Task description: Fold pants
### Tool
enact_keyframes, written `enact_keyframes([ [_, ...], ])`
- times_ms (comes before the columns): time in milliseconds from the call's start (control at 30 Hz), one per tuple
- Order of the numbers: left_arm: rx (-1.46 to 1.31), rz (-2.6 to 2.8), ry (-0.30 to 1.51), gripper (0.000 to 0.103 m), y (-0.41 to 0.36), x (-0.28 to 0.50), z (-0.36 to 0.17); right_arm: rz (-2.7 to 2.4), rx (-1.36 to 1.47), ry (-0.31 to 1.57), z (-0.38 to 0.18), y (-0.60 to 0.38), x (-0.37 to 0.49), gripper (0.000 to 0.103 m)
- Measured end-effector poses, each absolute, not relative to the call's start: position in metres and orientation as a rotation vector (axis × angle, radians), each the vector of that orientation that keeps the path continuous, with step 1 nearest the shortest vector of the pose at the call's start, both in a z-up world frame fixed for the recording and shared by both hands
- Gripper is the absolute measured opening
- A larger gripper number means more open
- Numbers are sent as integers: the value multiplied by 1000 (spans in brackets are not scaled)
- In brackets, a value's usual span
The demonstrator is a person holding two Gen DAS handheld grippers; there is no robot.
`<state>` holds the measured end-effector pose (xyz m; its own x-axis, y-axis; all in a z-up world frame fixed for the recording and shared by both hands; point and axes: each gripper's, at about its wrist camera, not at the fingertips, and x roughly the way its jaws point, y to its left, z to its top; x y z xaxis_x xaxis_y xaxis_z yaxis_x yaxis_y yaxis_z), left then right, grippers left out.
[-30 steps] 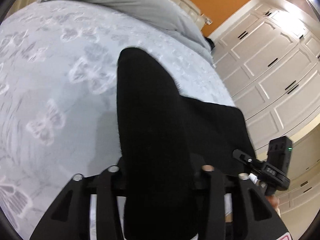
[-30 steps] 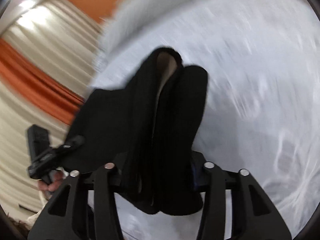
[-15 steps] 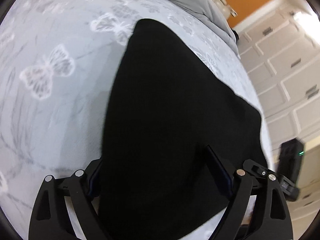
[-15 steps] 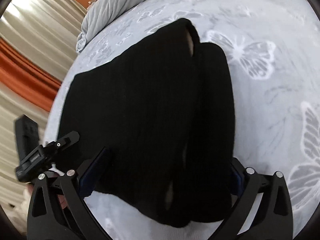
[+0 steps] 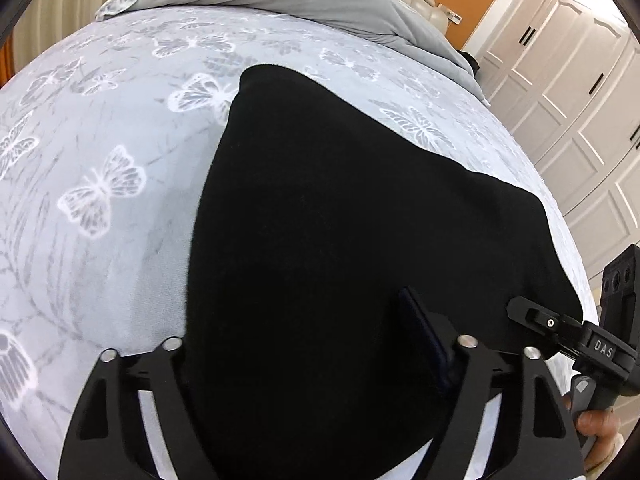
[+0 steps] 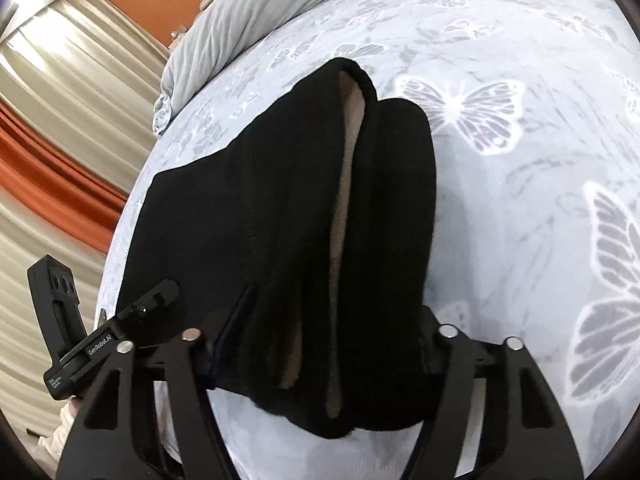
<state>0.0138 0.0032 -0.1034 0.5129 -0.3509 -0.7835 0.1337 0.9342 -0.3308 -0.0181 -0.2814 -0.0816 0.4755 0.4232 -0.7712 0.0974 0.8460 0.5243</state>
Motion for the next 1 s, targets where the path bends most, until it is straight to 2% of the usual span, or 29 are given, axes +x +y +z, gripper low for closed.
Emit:
enact_keyframes([
  [67,-235,-295,997,64,3,15,-101,205,544,1074,-82,-279,-17,61],
  [133,-224,-295,1002,62,1,17,-99,205,552,1087,-84,-279,-15,65],
  [200,-224,-293,1006,62,0,19,-98,242,597,1101,-90,-284,-14,82],
  [267,-225,-287,1010,62,0,20,-99,287,617,1092,-91,-283,-12,95],
  [300,-223,-285,1011,62,-1,21,-99,301,589,1094,-91,-273,-8,98],
  [433,-267,-280,1055,80,-2,36,-106,290,501,1085,-90,-262,-10,98],
  [467,-311,-294,1075,82,2,41,-111,289,500,1088,-89,-263,-11,98],
  [500,-337,-305,1073,79,5,43,-112,257,493,1093,-86,-264,-11,80],
  [533,-351,-322,1068,72,7,44,-111,237,507,1087,-82,-268,-14,68],
  [567,-354,-339,1060,57,7,44,-109,258,564,1075,-78,-272,-17,47],
  [633,-371,-361,1044,38,13,40,-100,281,609,1028,-58,-270,-30,43],
  [667,-392,-377,1045,34,18,36,-90,300,585,997,-41,-261,-42,43],
  [767,-457,-417,1037,29,32,12,-57,355,563,948,-5,-244,-74,43],
  [1000,-411,-508,963,29,64,-76,39,481,487,781,99,-222,-143,43],
])
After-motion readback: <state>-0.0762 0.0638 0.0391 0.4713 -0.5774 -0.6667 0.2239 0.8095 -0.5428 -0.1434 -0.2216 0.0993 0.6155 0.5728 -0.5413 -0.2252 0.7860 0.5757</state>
